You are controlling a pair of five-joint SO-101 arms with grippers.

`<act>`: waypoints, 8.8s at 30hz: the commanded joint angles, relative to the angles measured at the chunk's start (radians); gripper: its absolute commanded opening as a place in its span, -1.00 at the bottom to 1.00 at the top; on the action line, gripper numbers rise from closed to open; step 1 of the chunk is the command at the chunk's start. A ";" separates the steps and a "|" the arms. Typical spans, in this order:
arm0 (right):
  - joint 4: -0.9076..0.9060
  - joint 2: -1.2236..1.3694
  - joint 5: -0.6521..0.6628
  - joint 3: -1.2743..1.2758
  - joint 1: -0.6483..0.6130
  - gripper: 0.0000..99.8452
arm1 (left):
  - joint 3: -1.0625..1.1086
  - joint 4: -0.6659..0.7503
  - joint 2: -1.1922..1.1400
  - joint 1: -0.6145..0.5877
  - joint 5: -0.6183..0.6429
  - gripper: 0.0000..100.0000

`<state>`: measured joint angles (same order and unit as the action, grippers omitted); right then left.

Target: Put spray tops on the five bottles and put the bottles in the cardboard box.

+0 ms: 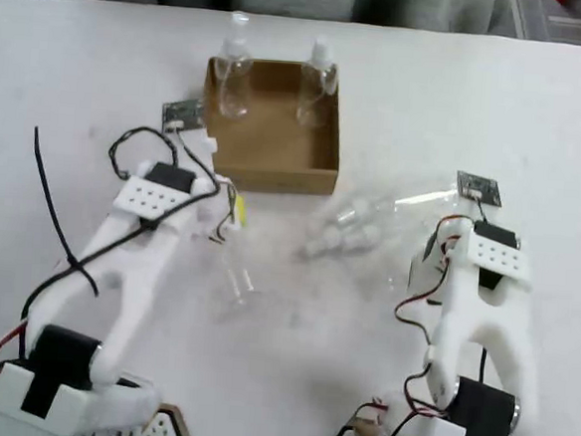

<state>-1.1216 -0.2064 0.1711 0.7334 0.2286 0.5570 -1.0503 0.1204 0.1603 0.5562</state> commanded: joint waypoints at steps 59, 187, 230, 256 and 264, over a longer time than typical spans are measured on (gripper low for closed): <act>0.016 -0.033 0.020 -0.006 -0.016 -0.97 | -0.230 -0.144 -0.315 -0.058 0.140 -0.40; 0.050 -0.031 0.054 -0.006 -0.015 -0.97 | -0.275 -0.358 -0.249 -0.050 -0.216 -0.18; 0.050 -0.031 0.054 -0.005 -0.018 -0.97 | -0.213 -0.147 -0.315 -0.045 -0.101 -0.43; 0.051 -0.033 0.054 0.011 -0.016 -0.97 | -0.196 -0.078 -0.363 -0.042 -0.060 -0.36; 0.051 -0.033 0.054 0.012 -0.015 -0.97 | -0.224 -0.084 -0.406 -0.042 -0.068 -0.36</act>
<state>-1.0802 -0.2064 0.2171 0.7488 0.2225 0.3667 -1.1347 -0.2816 0.1143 0.4856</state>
